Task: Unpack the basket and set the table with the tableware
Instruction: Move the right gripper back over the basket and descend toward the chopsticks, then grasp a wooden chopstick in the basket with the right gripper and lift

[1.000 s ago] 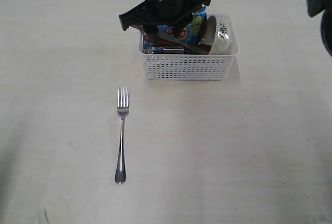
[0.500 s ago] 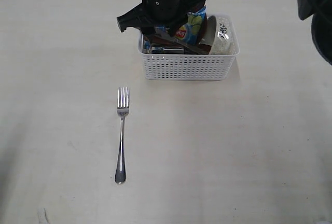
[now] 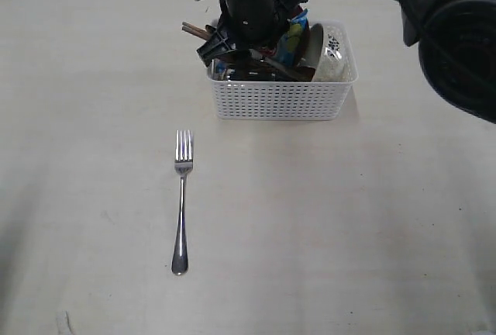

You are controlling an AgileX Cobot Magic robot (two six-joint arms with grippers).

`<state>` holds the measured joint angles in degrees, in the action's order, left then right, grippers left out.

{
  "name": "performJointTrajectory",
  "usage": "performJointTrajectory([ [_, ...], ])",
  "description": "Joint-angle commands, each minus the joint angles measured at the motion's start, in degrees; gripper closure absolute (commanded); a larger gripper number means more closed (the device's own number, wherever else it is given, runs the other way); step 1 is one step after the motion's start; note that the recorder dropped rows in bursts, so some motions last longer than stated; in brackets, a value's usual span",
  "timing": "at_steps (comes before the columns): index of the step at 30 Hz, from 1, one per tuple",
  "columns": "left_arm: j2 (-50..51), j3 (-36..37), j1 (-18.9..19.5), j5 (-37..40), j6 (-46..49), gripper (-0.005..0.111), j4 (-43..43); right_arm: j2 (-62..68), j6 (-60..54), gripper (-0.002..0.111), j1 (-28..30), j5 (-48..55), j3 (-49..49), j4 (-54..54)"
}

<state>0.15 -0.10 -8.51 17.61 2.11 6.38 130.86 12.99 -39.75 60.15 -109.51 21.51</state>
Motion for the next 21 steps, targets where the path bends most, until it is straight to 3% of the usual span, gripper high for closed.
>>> performJointTrajectory([
  [1,-0.15,0.1,0.31,-0.45,-0.2,0.107,-0.66,1.95,-2.43,0.088,0.25,1.57,0.3,-1.71],
  [4,-0.15,0.1,0.31,-0.45,-0.2,0.107,-0.66,1.84,-3.42,0.109,0.25,1.45,0.3,-2.37],
  [21,-0.15,0.1,0.31,-0.45,-0.2,0.107,-0.66,-6.91,-4.24,0.109,0.25,1.56,0.3,-2.37],
])
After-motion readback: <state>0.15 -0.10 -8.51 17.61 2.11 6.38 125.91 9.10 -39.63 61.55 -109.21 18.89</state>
